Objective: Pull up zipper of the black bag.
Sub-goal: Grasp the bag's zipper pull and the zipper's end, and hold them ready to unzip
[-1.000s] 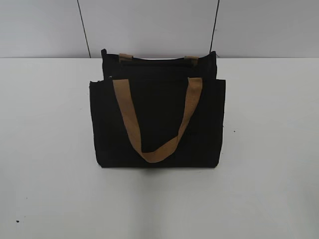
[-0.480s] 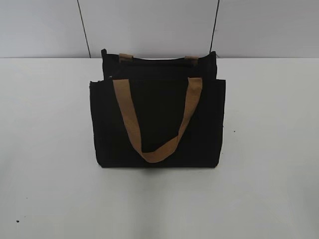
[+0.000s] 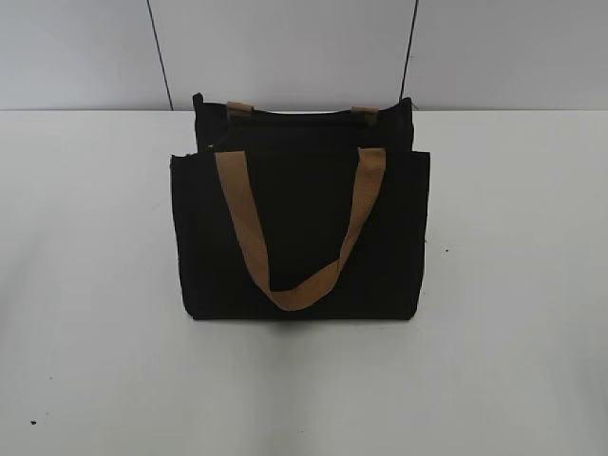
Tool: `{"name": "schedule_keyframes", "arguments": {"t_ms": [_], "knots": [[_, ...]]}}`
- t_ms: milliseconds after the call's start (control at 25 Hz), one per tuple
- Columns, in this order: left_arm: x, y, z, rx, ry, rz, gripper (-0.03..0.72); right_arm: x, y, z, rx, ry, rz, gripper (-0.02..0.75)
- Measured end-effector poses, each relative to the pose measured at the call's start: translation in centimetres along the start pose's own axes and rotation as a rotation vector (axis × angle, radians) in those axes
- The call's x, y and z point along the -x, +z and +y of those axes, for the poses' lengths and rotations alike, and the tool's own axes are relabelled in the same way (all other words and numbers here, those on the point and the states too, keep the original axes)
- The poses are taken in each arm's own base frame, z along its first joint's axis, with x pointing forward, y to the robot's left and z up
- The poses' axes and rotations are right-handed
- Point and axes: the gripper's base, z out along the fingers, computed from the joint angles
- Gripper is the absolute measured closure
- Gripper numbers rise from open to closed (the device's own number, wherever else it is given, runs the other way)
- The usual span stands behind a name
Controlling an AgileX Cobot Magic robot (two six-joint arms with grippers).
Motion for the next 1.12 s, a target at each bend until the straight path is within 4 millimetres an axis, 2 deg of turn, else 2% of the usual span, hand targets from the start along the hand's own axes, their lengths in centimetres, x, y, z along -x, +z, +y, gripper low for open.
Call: {"name": "schedule_keyframes", "arguments": {"t_ms": [240,280,440,680,960,1120], "knots": [[-4.7,5.6,-0.5,-0.046,0.042,0.131,0.212,0.0,0.0,0.0,0.000,0.000,0.000,0.218],[-6.0,6.8,-0.9,-0.074,0.052,0.172,0.218,0.0,0.0,0.0,0.000,0.000,0.000,0.218],[-9.6,9.4,-2.3,-0.228,0.054,0.236,0.245,0.0,0.0,0.0,0.000,0.000,0.000,0.218],[-13.8,12.2,-4.8,-0.546,0.037,0.330,0.277,0.0,0.0,0.0,0.000,0.000,0.000,0.218],[-16.5,14.9,-7.0,-0.897,0.159,0.378,0.305,0.0,0.0,0.0,0.000,0.000,0.000,0.218],[-18.5,16.0,-7.4,-1.000,0.195,0.420,0.340,0.0,0.0,0.0,0.000,0.000,0.000,0.218]]}}
